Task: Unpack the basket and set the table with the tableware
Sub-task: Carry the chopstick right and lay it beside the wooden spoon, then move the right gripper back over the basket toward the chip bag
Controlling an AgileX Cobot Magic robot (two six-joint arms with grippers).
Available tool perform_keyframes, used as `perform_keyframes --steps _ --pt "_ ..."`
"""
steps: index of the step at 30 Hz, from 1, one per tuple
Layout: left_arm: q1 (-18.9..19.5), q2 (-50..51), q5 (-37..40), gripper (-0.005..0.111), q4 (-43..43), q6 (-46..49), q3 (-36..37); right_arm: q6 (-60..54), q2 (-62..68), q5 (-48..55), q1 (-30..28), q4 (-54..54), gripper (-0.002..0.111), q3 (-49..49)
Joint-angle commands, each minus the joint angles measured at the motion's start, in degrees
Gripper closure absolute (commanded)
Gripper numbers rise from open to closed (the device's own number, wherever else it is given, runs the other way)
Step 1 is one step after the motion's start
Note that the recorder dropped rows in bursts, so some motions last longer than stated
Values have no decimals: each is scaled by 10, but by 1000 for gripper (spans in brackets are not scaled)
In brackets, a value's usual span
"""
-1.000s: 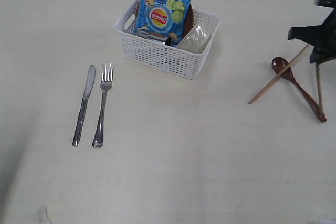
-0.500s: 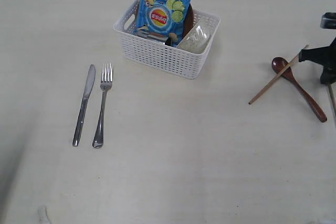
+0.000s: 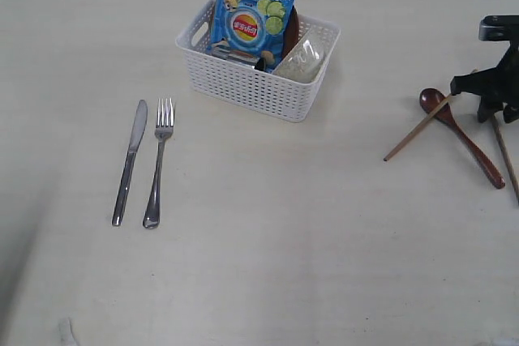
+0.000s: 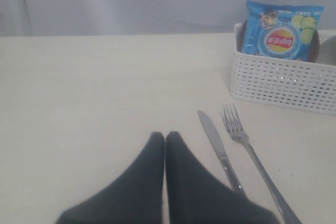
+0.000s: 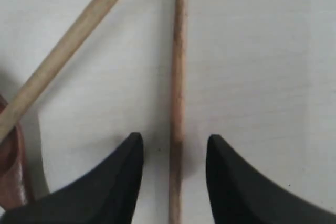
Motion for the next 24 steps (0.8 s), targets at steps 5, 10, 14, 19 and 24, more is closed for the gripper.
perform_keyframes --steps 5,10,14,19,24 --pt "-4 -2 -1 107 0 0 2 3 -19 25 2 49 68 -18" --pt "-4 -2 -1 107 0 0 2 1 -93 52 6 105 68 -60" --pt "-4 -2 -1 107 0 0 2 -37 -151 56 30 149 68 -87" --pt "-4 -2 -1 107 0 0 2 -109 -181 63 101 236 68 -110" --pt "-4 -2 -1 107 0 0 2 -112 -180 54 189 209 68 -135"
